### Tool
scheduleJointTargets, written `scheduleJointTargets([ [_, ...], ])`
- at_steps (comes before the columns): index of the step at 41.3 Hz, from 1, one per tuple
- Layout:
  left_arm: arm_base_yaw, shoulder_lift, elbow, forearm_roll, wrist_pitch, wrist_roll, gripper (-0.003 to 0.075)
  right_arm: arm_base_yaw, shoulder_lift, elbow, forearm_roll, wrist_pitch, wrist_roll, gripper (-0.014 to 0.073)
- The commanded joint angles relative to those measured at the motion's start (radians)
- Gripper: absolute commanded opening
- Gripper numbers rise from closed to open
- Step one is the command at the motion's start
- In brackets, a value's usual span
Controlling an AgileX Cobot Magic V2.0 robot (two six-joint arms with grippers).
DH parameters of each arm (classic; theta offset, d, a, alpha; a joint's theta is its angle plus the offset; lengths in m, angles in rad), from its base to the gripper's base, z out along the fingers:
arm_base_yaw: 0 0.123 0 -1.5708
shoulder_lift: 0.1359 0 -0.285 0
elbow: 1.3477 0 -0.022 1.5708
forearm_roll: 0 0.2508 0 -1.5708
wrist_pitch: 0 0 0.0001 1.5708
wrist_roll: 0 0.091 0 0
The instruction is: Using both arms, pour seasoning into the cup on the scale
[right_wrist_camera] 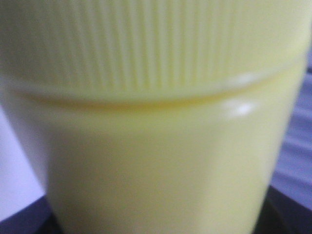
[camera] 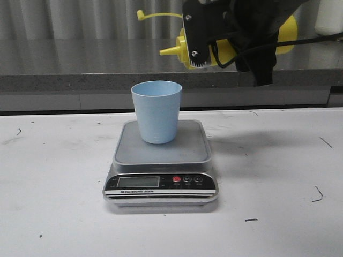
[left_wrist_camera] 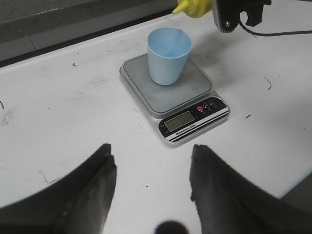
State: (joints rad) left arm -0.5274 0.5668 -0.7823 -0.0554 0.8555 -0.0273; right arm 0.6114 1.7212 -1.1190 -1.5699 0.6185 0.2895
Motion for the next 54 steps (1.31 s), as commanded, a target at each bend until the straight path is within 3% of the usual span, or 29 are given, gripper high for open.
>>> scheduleJointTargets([
  [1, -0.004, 0.004, -0.025, -0.007, -0.067, -0.009, 0.0346, 0.002, -0.052, -0.028, -0.020, 0.059, 0.145, 0.0383],
  [11, -0.004, 0.004, -0.025, -0.007, -0.067, -0.009, 0.0346, -0.003, -0.128, -0.023, 0.113, 0.007, 0.316, 0.0383],
  [24, -0.004, 0.004, -0.025, -0.007, -0.067, -0.009, 0.0345, -0.095, -0.308, 0.031, 0.379, -0.210, 0.322, 0.0383],
  [39, -0.004, 0.004, -0.025, -0.007, -0.067, -0.009, 0.0346, -0.359, -0.458, 0.229, 0.653, -0.522, 0.377, 0.0383],
  [46, -0.004, 0.004, -0.025, -0.007, -0.067, -0.009, 0.0346, -0.505, -0.471, 0.372, 0.690, -0.797, 0.464, 0.0383],
  [54, -0.004, 0.004, -0.025, -0.007, -0.067, -0.009, 0.0346, -0.649, -0.457, 0.468, 0.690, -1.073, 0.442, 0.0383],
])
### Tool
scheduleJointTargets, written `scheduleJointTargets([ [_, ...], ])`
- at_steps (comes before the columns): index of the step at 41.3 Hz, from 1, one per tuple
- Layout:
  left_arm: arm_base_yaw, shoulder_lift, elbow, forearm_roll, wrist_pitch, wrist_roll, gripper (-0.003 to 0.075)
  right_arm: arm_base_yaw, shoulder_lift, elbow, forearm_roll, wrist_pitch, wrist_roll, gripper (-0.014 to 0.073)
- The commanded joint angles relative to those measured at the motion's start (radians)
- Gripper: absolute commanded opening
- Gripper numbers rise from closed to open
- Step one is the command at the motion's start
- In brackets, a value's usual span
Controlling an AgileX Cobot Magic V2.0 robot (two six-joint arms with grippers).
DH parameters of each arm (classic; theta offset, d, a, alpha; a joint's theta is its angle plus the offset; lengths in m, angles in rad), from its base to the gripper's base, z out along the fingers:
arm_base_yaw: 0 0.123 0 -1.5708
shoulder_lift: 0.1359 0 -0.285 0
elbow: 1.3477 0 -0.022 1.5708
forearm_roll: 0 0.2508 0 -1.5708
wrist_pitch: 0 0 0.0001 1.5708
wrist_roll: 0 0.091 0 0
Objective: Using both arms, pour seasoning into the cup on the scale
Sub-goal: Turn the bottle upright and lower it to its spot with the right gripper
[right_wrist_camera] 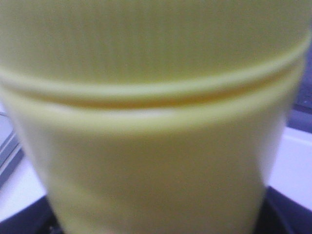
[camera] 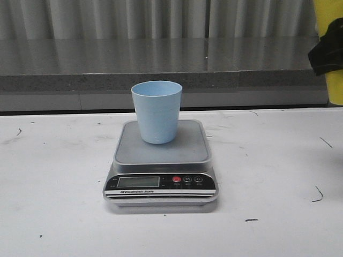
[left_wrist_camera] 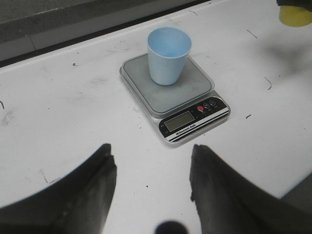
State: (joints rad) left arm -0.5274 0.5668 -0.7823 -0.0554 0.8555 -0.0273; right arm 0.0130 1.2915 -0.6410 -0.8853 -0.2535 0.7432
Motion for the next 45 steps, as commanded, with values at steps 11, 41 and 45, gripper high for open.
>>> scheduleJointTargets([
  [11, -0.004, 0.004, -0.025, -0.007, -0.067, -0.009, 0.0346, -0.069, 0.066, 0.008, 0.093, -0.321, -0.186, 0.0383],
  [41, -0.004, 0.004, -0.025, -0.007, -0.067, -0.009, 0.0346, -0.069, 0.482, 0.065, 0.449, -0.956, -0.572, 0.0383],
  [45, -0.004, 0.004, -0.025, -0.007, -0.067, -0.009, 0.0346, -0.069, 0.527, 0.065, 0.499, -1.014, -0.584, 0.0383],
])
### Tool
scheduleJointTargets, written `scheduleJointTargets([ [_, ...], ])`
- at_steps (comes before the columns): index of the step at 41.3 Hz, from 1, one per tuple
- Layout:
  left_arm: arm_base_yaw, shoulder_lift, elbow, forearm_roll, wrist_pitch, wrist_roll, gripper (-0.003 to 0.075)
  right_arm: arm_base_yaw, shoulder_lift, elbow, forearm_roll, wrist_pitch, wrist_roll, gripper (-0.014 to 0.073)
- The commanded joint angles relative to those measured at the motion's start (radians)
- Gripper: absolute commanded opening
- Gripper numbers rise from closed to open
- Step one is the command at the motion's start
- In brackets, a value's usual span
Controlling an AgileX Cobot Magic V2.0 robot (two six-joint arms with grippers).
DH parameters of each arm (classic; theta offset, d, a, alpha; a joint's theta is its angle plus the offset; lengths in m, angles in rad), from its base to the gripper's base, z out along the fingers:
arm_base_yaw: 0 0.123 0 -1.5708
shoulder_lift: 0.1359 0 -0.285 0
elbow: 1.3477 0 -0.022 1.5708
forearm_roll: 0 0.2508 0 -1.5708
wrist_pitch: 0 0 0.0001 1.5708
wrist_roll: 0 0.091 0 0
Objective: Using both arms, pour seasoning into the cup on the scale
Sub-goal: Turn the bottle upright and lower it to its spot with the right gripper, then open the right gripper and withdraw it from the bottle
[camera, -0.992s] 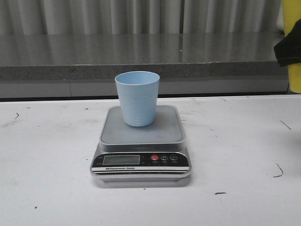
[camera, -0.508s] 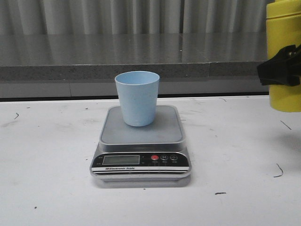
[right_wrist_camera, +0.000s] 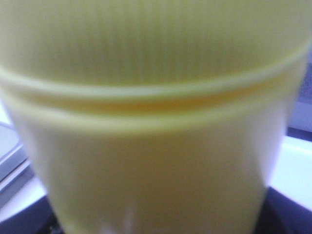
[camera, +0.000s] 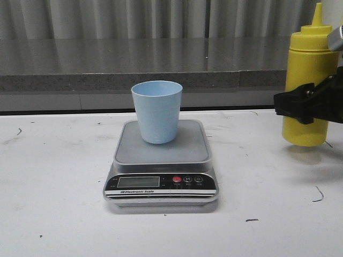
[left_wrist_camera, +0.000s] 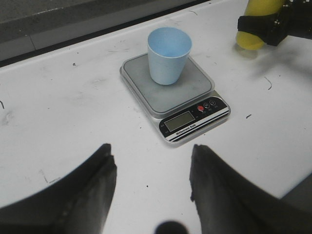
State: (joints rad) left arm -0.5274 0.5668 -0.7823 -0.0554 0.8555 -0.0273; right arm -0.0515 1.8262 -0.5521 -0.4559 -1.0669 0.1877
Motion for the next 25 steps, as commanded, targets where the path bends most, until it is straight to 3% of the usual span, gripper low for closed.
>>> scheduleJointTargets([
  [1, -0.004, 0.004, -0.025, -0.007, -0.067, -0.009, 0.0346, -0.005, 0.002, -0.024, 0.084, -0.210, -0.040, 0.0383],
  [20, -0.004, 0.004, -0.025, -0.007, -0.067, -0.009, 0.0346, 0.000, 0.089, -0.082, 0.088, -0.215, -0.087, 0.0387],
  [25, -0.004, 0.004, -0.025, -0.007, -0.067, -0.009, 0.0346, 0.001, 0.089, -0.082, 0.088, -0.206, -0.087, 0.0462],
])
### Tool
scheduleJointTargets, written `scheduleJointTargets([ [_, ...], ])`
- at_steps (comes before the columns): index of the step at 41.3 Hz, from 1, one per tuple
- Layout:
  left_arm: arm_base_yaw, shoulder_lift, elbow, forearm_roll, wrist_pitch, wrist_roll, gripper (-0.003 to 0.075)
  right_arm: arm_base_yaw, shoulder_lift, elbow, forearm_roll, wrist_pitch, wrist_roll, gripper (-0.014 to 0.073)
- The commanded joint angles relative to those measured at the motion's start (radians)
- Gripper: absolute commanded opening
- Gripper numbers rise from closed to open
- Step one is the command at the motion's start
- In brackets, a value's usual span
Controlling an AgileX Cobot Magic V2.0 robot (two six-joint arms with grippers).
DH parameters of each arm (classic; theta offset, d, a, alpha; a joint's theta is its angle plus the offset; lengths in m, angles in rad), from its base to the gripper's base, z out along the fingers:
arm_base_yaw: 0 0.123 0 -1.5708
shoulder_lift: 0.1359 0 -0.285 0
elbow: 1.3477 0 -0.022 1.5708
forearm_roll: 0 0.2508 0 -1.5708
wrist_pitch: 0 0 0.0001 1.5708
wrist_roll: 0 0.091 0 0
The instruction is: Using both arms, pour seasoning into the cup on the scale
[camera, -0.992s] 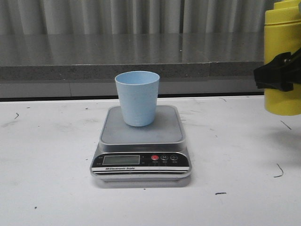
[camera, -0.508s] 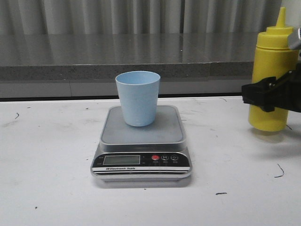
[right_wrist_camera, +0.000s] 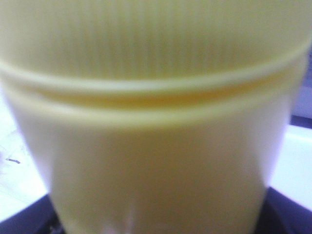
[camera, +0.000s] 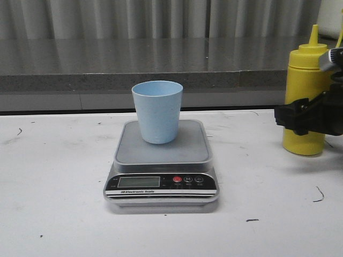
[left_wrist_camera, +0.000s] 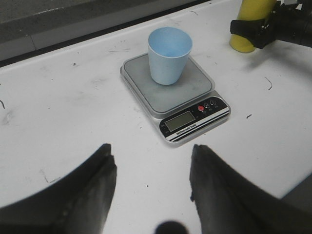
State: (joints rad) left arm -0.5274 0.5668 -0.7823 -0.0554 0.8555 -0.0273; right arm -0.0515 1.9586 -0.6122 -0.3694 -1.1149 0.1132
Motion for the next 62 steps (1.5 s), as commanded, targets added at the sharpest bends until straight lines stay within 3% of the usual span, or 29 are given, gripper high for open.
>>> scheduleJointTargets([
  [1, -0.004, 0.004, -0.025, -0.007, -0.067, -0.009, 0.0346, 0.002, -0.043, -0.022, 0.003, -0.152, -0.012, 0.0491],
  [9, -0.004, 0.004, -0.025, -0.007, -0.067, -0.009, 0.0346, 0.002, -0.044, -0.022, 0.003, -0.136, -0.009, 0.0648],
  [21, -0.004, 0.004, -0.025, -0.007, -0.067, -0.009, 0.0346, 0.007, -0.110, 0.005, -0.007, -0.009, 0.050, 0.0653],
  [27, -0.004, 0.004, -0.025, -0.007, -0.067, -0.009, 0.0346, 0.007, -0.205, 0.046, -0.006, 0.137, 0.053, 0.0653],
  [34, -0.004, 0.004, -0.025, -0.007, -0.067, -0.009, 0.0346, 0.017, -0.344, 0.070, -0.012, 0.409, 0.154, 0.0653],
  [45, -0.004, 0.004, -0.025, -0.007, -0.067, -0.009, 0.0346, 0.159, -0.626, 0.042, -0.086, 1.031, 0.438, 0.0653],
  [55, -0.004, 0.004, -0.025, -0.007, -0.067, -0.009, 0.0346, 0.348, -0.756, -0.107, -0.057, 1.654, 0.369, 0.0653],
  [62, -0.004, 0.004, -0.025, -0.007, -0.067, -0.009, 0.0346, 0.377, -0.849, -0.138, 0.126, 1.791, 0.221, 0.0653],
])
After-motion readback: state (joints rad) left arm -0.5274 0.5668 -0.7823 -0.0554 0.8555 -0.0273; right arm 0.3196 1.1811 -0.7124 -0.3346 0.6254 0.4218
